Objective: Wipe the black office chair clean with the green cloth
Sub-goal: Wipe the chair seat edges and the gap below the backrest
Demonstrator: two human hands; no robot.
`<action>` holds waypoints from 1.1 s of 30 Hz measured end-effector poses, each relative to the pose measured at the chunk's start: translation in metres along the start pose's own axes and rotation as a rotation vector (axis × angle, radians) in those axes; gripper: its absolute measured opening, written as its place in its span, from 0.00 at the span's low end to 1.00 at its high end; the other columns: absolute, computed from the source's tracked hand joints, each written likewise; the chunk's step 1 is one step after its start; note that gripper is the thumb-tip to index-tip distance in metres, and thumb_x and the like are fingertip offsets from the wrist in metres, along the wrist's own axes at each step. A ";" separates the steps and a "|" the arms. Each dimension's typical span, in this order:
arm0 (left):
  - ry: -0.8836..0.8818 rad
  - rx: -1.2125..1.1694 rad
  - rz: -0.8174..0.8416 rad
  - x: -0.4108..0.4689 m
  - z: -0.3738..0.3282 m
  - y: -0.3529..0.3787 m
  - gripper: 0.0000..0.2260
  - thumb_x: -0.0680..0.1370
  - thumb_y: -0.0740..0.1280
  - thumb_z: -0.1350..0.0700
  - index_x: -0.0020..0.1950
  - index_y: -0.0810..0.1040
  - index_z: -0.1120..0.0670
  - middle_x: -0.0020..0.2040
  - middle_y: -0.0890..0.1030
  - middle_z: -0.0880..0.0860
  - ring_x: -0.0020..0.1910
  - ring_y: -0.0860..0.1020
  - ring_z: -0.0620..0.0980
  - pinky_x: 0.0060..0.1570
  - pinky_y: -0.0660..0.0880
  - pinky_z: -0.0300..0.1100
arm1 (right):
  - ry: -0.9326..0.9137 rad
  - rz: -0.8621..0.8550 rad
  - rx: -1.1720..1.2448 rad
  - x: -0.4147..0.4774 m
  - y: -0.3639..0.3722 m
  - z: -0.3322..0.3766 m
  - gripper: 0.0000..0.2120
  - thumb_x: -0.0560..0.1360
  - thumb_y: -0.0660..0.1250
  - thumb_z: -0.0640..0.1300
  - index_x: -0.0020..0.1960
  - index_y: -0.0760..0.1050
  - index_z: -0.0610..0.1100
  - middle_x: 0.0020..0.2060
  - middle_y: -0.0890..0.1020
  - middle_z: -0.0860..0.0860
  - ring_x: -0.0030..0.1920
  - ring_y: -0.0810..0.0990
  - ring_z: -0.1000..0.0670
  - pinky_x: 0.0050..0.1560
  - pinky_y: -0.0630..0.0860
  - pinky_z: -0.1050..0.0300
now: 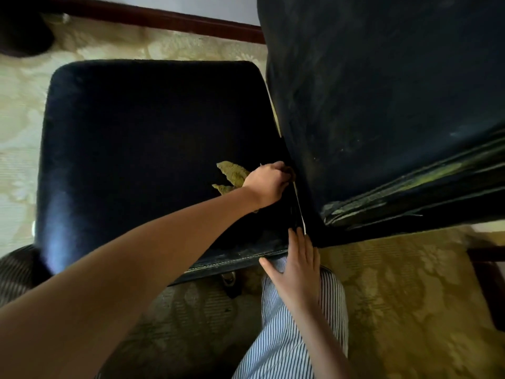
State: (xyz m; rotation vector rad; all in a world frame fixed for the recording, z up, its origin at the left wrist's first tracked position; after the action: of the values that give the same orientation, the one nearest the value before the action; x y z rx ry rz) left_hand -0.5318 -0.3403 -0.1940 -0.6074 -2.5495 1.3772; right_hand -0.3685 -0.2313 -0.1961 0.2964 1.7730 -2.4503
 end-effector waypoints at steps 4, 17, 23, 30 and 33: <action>0.137 0.022 0.081 -0.023 -0.015 0.009 0.13 0.79 0.60 0.57 0.62 0.78 0.53 0.59 0.75 0.54 0.56 0.75 0.55 0.53 0.74 0.47 | -0.018 0.050 0.048 -0.001 -0.001 -0.003 0.40 0.75 0.60 0.63 0.77 0.47 0.46 0.77 0.48 0.50 0.76 0.45 0.51 0.74 0.41 0.54; 0.049 -0.073 -0.075 -0.034 -0.011 0.007 0.11 0.77 0.63 0.61 0.56 0.81 0.57 0.54 0.77 0.58 0.53 0.77 0.58 0.51 0.75 0.51 | -0.067 -0.259 0.013 -0.019 -0.005 -0.018 0.24 0.75 0.56 0.53 0.63 0.75 0.41 0.68 0.71 0.43 0.71 0.61 0.45 0.68 0.57 0.42; -0.010 -0.043 0.016 -0.029 -0.039 0.021 0.13 0.78 0.60 0.60 0.60 0.79 0.57 0.61 0.75 0.56 0.57 0.75 0.58 0.55 0.73 0.48 | -0.011 -0.250 -0.133 -0.024 -0.009 -0.017 0.22 0.72 0.57 0.50 0.62 0.76 0.42 0.67 0.73 0.43 0.71 0.61 0.45 0.71 0.45 0.48; 0.198 0.013 0.192 -0.053 -0.042 0.027 0.12 0.78 0.61 0.58 0.59 0.79 0.53 0.60 0.76 0.52 0.57 0.75 0.53 0.53 0.75 0.49 | 0.002 -0.110 -0.086 -0.026 -0.017 -0.019 0.29 0.72 0.62 0.40 0.73 0.64 0.48 0.74 0.60 0.48 0.73 0.42 0.53 0.68 0.26 0.51; 0.352 0.016 0.220 -0.067 -0.042 0.025 0.12 0.78 0.61 0.58 0.58 0.80 0.55 0.54 0.78 0.54 0.53 0.77 0.54 0.51 0.76 0.48 | -0.004 -0.005 -0.074 -0.029 -0.020 -0.020 0.36 0.74 0.61 0.39 0.76 0.48 0.54 0.76 0.48 0.54 0.70 0.30 0.56 0.61 0.17 0.51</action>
State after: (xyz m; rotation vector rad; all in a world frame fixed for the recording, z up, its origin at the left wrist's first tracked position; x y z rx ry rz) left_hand -0.4505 -0.3254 -0.1895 -1.0512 -2.2419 1.2212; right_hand -0.3420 -0.2064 -0.1770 0.2804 1.8601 -2.3801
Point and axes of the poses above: each hand's wrist, its own x-axis towards the middle knuckle, its own y-axis out of the palm, z = x × y, the point moved 2 cm from there along x, towards the middle knuckle
